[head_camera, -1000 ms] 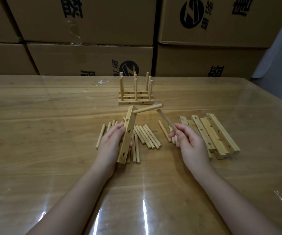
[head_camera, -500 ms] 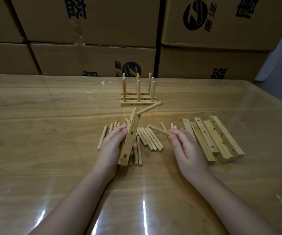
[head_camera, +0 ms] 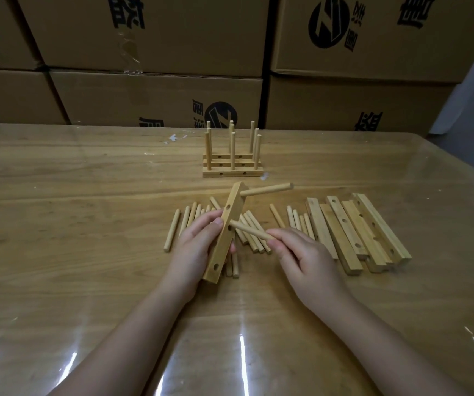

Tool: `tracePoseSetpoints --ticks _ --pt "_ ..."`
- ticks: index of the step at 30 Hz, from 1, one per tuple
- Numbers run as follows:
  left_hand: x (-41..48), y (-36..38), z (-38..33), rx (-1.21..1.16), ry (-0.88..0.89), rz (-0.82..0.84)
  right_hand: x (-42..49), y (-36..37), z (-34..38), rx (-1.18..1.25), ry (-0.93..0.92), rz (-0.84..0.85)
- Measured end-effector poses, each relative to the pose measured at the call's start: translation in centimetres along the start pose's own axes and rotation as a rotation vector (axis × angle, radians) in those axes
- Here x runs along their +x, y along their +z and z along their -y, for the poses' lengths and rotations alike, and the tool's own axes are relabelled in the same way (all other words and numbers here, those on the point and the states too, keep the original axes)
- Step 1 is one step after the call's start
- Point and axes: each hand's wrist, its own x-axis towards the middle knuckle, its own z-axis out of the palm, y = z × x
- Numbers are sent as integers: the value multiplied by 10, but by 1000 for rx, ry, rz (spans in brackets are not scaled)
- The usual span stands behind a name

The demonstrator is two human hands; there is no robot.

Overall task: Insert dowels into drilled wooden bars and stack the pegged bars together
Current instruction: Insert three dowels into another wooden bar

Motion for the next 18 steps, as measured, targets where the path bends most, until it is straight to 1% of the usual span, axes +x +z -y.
tracePoseSetpoints --ticks 5,11,15,18 --pt "-1 1 -2 -26 20 -7 1 -1 3 -89 -45 20" --pt "-1 -1 -1 7 22 5 2 -6 7 -267 -149 -40" --pt "-1 -3 1 15 45 -1 3 -8 10 -357 -186 -47" --pt "-1 -2 3 64 76 -6 4 -8 11 -402 -198 -61"
